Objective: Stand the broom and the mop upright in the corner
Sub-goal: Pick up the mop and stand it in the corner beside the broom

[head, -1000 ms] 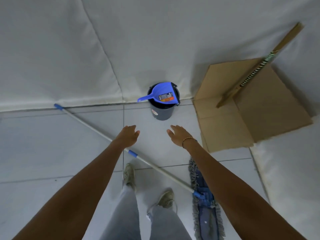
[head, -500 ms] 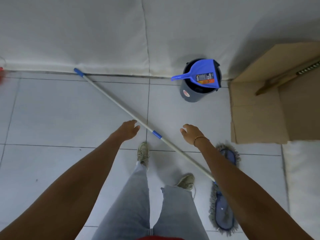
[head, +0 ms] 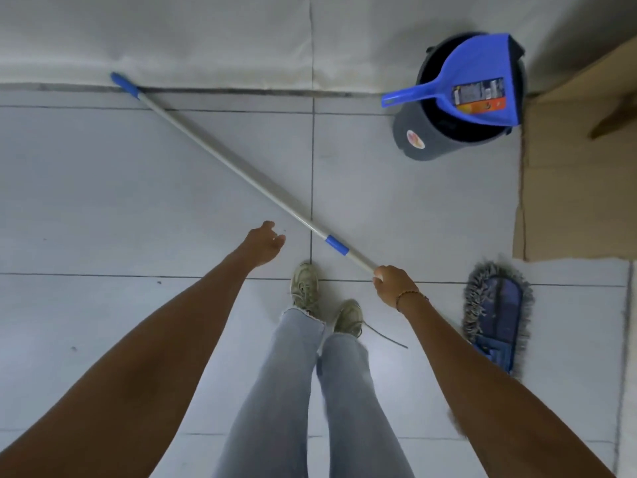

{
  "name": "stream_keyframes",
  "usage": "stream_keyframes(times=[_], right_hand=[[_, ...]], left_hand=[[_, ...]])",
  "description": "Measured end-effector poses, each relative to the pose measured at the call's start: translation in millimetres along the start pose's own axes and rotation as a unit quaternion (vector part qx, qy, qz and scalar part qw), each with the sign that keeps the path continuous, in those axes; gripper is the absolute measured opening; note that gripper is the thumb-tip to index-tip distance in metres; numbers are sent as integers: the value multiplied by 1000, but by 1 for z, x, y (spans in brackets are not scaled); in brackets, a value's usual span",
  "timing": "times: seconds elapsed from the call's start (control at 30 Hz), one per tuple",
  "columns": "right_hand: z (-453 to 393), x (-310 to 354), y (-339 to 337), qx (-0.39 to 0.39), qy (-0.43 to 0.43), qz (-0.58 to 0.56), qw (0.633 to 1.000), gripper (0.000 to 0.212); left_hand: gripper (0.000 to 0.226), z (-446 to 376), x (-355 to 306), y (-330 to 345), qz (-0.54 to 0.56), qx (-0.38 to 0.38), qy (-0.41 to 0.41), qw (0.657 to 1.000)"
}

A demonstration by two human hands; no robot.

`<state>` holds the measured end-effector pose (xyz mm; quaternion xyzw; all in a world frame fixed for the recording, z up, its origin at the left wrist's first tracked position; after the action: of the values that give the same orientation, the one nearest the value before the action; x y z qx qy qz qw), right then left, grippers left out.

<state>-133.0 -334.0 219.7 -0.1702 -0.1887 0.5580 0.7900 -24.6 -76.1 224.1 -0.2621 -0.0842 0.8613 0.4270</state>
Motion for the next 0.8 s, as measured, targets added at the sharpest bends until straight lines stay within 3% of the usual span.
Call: stream_keyframes(times=[0.07, 0.17, 0.4, 0.47, 0.57, 0.67, 0.8], right_hand=[[-48, -5, 16, -4, 5, 7, 1000, 31], [-145, -12, 58, -9, 0, 22, 1000, 28], [-310, -17, 155, 16, -17, 27, 999, 50], [-337, -17, 172, 42, -19, 16, 999, 46], [-353, -17, 183, 85, -24, 14, 996, 41], [-333, -14, 166, 91, -38, 28, 995, 40], [-253, -10, 111, 51, -36, 13, 998, 39]], left_hand=[[52, -48, 18, 10, 118, -35, -39, 992], [58, -148, 66, 49, 281, -61, -102, 952], [52, -322, 111, 122, 433, -145, -188, 870], [52, -345, 121, 130, 470, -192, -207, 836], [46, -364, 140, 131, 535, -216, -184, 796], [24, -340, 134, 115, 605, -203, -146, 756], [23, -245, 64, 59, 604, -184, -38, 775]])
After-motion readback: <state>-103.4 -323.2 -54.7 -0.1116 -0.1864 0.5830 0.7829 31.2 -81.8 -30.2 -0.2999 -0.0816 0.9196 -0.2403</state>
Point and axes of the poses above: each hand's wrist, its own z-axis away from the middle knuckle, its own y-axis out of the palm, x = y × z, the point moved 10 cm from there along -z, towards the middle knuckle, and after that the axes turned 13 degrees about z, right-handed, at the moved point
